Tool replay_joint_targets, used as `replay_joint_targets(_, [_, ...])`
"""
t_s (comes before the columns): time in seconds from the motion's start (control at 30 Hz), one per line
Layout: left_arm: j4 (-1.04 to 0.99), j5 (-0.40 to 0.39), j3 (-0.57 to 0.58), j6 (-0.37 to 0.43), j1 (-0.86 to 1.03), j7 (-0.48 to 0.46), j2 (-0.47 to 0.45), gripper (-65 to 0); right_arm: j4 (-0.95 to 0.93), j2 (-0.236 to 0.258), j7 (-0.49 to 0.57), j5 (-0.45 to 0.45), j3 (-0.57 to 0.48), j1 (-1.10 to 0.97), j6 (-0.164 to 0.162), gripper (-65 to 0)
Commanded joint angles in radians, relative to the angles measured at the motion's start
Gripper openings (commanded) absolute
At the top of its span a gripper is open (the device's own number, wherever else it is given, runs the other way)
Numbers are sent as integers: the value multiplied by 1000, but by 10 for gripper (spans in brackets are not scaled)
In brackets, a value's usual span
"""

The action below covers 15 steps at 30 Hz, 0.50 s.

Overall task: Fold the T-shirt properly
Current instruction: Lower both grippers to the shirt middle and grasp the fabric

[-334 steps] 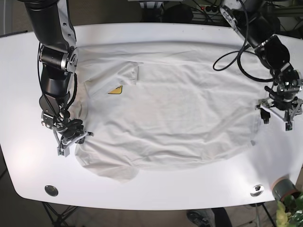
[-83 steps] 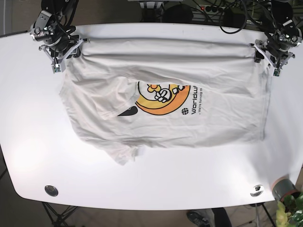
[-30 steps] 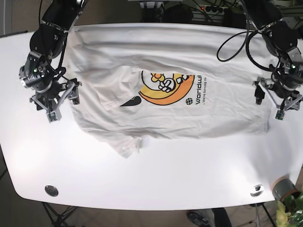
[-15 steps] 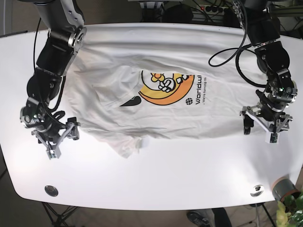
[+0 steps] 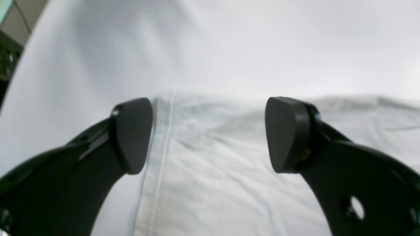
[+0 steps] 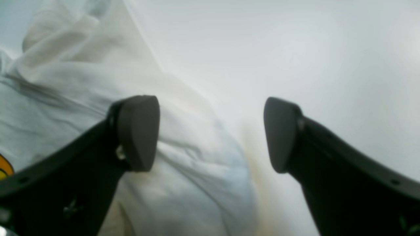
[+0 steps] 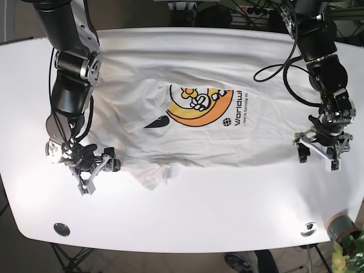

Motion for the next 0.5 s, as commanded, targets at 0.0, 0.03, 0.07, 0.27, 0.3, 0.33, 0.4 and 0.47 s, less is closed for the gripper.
replay_joint_targets(0.0, [-8,-7,-8,4,-31,-31,-21,-146,15,-18,23,12,-1,31,2,-176])
replay_joint_targets(0.03, [-12,-7,-8,4,-38,-31,-21,-146,15,-18,22,13,-1,23,2,-176])
replay_joint_targets(0.07, [-23,-7,-9,4,-51,-31,-21,-146,19,-21,22,16,-1,10,2,-176])
replay_joint_targets(0.27, [-92,-7,-9,4,-98,-31,-23,-146,22,-52,23,12,-1,-30,2,-178])
replay_joint_targets(0.3, [-107,-7,-9,4,-109,-31,-24,-146,22,-55,26,13,-1,-39,2,-178])
replay_joint_targets(0.33, [-132,-7,-6,4,-127,-31,-33,-146,22,-55,29,12,1,-44,2,-178])
replay_joint_targets(0.4, [-173,-7,-3,4,-152,-39,-38,-146,22,-57,33,15,-1,-44,2,-182])
replay_joint_targets(0.47, [-228,-7,-3,4,-178,-68,-41,-144,22,-57,36,13,-1,-44,2,-228])
